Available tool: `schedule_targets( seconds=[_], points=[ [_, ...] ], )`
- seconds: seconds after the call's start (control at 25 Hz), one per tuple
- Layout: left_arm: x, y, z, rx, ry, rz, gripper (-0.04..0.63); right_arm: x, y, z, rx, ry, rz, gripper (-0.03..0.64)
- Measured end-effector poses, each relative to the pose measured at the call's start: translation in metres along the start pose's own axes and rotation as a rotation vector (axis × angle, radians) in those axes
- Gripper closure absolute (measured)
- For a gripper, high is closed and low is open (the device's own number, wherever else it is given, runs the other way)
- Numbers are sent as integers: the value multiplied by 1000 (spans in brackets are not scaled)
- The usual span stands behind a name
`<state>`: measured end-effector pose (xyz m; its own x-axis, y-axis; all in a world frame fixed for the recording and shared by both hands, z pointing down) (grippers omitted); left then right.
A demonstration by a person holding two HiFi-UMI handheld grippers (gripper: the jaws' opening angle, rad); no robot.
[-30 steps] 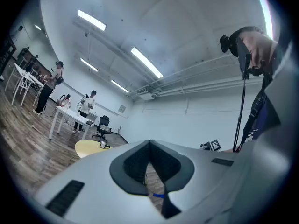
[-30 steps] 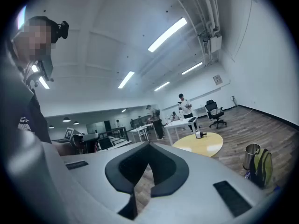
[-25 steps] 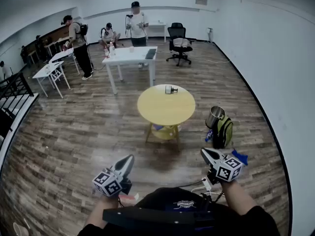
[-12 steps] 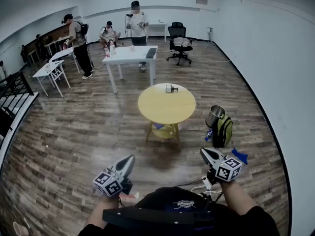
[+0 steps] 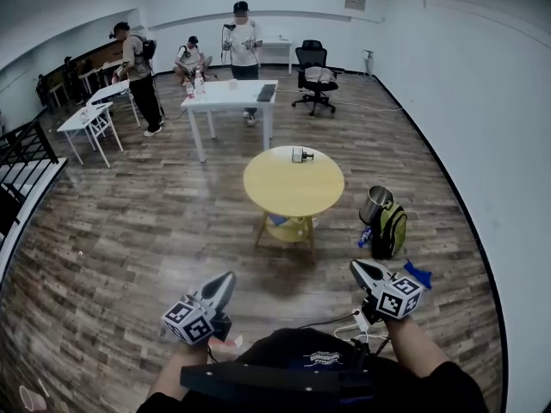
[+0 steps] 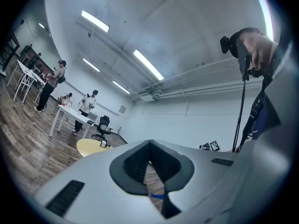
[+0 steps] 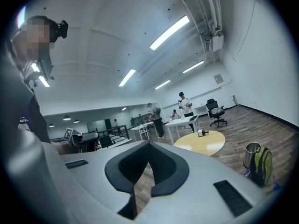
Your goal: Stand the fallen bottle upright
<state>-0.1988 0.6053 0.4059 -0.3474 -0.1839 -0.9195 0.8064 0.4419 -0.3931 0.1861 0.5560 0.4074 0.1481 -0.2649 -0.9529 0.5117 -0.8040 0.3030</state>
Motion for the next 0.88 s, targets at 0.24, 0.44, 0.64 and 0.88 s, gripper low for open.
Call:
schedule_targets(
  seconds=[0.24, 0.44, 0.64, 0.88],
  points=[
    [6, -18, -14, 1, 5, -6, 572, -2, -15, 18, 5, -8, -10, 618],
    [11, -30, -20, -5, 2, -2, 572, -4, -24, 32, 6, -5, -11, 618],
    [14, -37, -26, -5, -7, -1, 572, -10, -28, 39, 1, -3, -2, 618],
    [15, -51, -27, -5, -14, 8, 572, -13, -29, 53, 3, 3, 1, 618]
  ],
)
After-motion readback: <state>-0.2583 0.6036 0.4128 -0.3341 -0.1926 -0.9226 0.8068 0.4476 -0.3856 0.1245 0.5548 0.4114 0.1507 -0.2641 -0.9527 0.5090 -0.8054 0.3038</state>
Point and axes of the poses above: the fingertips, and each gripper's own axes: z forward along the fingers, y to its right, x out of its top, the point moved 6 cm from there along -z, backward along the fingers, and after that the axes turned 14 degrees about x, right-handed, at the moved point
